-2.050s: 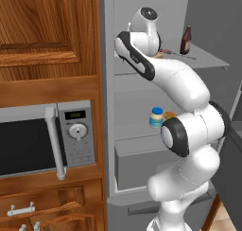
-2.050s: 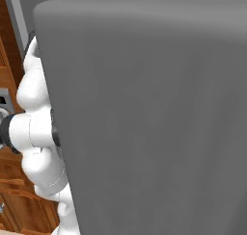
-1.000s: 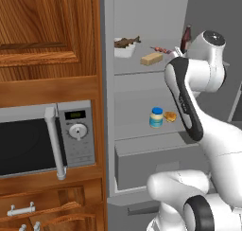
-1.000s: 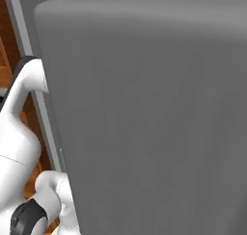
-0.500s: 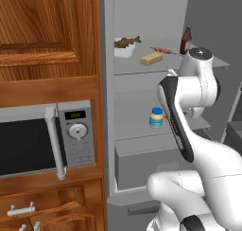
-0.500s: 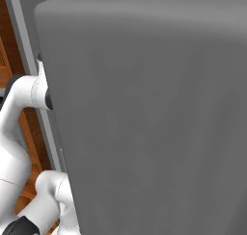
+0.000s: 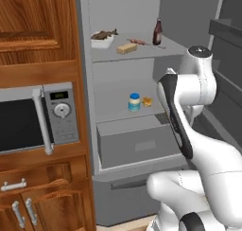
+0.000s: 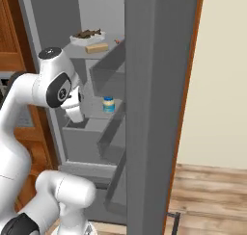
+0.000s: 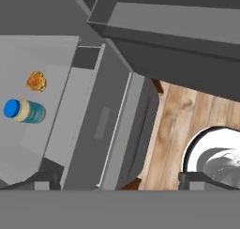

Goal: Place the tupperware on the top shelf of the fridge. Make space for the tupperware among the existing items by rearranging them on the shelves if needed. Close the fridge door when finished.

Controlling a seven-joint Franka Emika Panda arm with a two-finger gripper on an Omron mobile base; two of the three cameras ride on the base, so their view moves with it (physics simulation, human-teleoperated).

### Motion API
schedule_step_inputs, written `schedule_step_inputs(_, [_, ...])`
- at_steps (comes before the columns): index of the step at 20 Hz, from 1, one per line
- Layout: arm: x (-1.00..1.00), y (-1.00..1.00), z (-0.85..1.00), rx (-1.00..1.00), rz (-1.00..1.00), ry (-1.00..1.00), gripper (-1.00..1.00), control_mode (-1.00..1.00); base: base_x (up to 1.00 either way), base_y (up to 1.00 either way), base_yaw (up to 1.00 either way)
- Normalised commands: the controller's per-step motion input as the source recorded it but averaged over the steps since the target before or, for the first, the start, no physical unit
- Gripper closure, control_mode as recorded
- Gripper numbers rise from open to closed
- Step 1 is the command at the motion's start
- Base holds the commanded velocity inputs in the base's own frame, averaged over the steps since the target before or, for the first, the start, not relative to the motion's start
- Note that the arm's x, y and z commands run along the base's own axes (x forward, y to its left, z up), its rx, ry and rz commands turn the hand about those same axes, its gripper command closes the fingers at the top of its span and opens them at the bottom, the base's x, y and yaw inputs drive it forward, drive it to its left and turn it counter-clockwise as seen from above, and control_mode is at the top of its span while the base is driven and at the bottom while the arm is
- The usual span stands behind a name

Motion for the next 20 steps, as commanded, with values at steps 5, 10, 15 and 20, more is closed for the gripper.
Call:
schedule_step_inputs(5, [0.00,0.00,0.00,0.00,0.00,0.00,-1.00,1.00,-0.87,0.00,-0.14])
schedule_step_inputs(10, [0.00,0.00,0.00,0.00,0.00,0.00,-1.00,1.00,-0.47,0.06,-0.08])
schedule_step_inputs(15, [0.00,0.00,0.00,0.00,0.00,0.00,-1.00,1.00,0.20,-0.02,0.00])
schedule_step_inputs(20, [0.00,0.00,0.00,0.00,0.00,0.00,-1.00,1.00,-0.37,-0.11,0.00])
